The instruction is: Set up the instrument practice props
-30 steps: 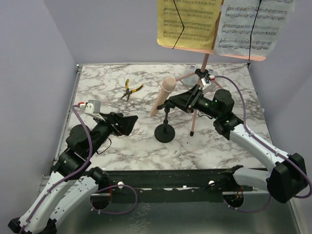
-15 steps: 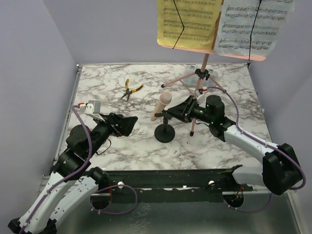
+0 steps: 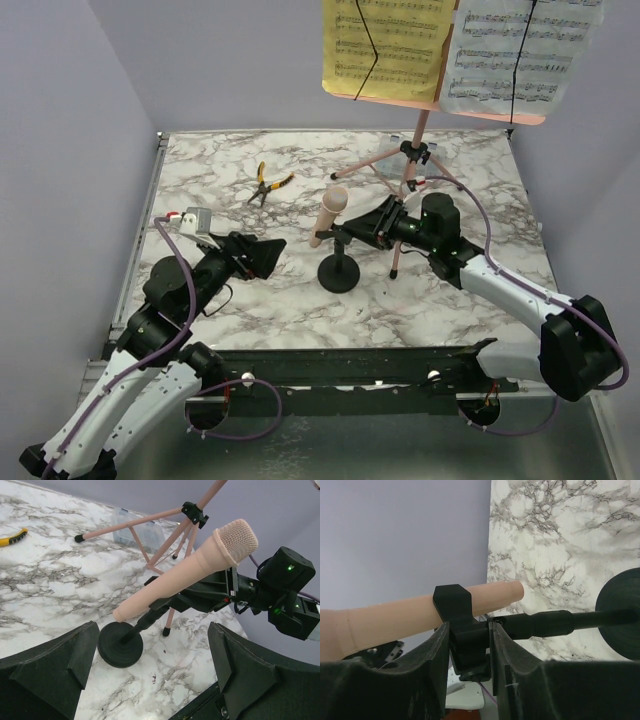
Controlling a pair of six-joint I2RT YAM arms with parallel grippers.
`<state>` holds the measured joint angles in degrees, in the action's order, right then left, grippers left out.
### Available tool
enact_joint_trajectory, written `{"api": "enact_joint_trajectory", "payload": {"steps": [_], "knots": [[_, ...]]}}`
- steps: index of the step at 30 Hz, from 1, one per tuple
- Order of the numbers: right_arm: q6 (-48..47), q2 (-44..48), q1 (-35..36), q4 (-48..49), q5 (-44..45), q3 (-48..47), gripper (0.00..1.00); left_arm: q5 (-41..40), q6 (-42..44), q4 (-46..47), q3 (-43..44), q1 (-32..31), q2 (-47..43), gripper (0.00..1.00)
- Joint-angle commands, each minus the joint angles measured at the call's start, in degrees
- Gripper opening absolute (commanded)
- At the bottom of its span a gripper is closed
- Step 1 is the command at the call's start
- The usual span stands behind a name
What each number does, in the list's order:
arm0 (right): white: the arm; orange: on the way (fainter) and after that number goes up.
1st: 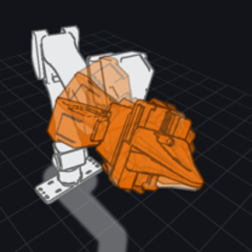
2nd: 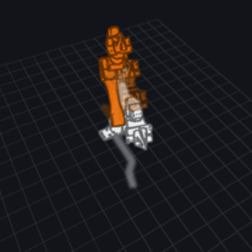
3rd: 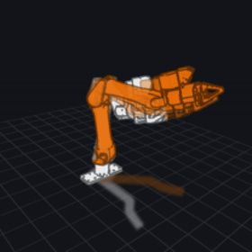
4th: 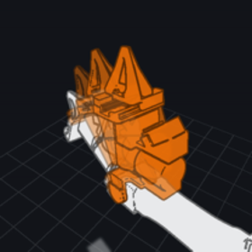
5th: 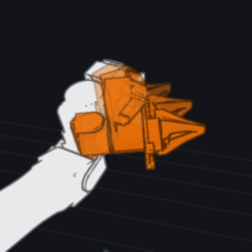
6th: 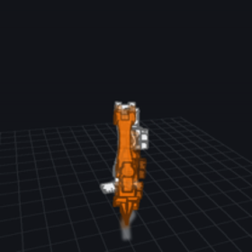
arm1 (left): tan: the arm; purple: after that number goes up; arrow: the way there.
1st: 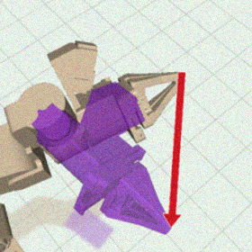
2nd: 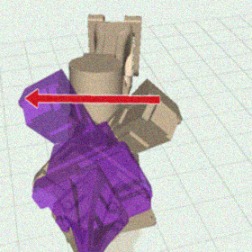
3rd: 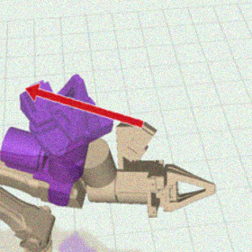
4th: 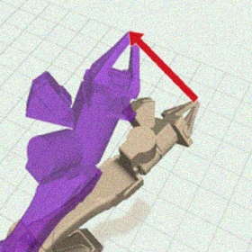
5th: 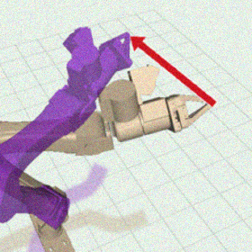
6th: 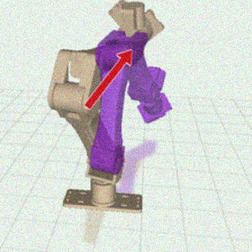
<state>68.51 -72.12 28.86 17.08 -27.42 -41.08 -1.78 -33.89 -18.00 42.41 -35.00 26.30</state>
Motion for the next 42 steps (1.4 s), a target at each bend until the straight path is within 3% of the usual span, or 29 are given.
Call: {"api": "enact_joint_trajectory", "payload": {"steps": [1, 6, 8, 18, 26, 33, 36, 42], "knots": [[6.0, 0.8, 0.1, 5.6, 0.9, -0.7, 0.17, 3.4, -5.1, 10.4, -11.1, -0.2, -1.8, 0.97], [15.2, -0.2, 0.1, 18.2, 0.2, 1.7, 0.01, 0.4, -19.2, 37.5, -28.5, -0.2, -2.7, 0.83], [18.4, -1.3, 0.0, 23.3, 0.2, 3.2, 0.00, -0.4, -22.7, 44.7, -33.0, -0.2, 0.3, 0.80], [27.8, -7.7, -0.1, 51.7, 0.7, 10.2, 0.00, 3.7, -28.1, 48.5, -30.8, -0.2, 24.7, 0.84], [26.4, -6.8, -0.1, 50.6, 0.9, 9.0, 0.00, 6.8, -32.9, 63.9, -30.6, -0.2, 39.9, 0.65], [25.5, -6.7, -0.1, 50.2, 1.2, 9.2, 0.00, 12.0, -37.3, 76.6, -27.4, -0.2, 53.1, 0.35], [25.6, -7.0, 0.0, 50.7, 1.5, 9.4, 0.00, 13.0, -39.4, 80.3, -26.0, -0.3, 59.9, 0.27], [27.1, -7.7, 0.0, 53.7, 1.5, 9.1, 0.00, 12.2, -46.6, 96.3, -27.8, -0.2, 77.3, 0.12]]}}
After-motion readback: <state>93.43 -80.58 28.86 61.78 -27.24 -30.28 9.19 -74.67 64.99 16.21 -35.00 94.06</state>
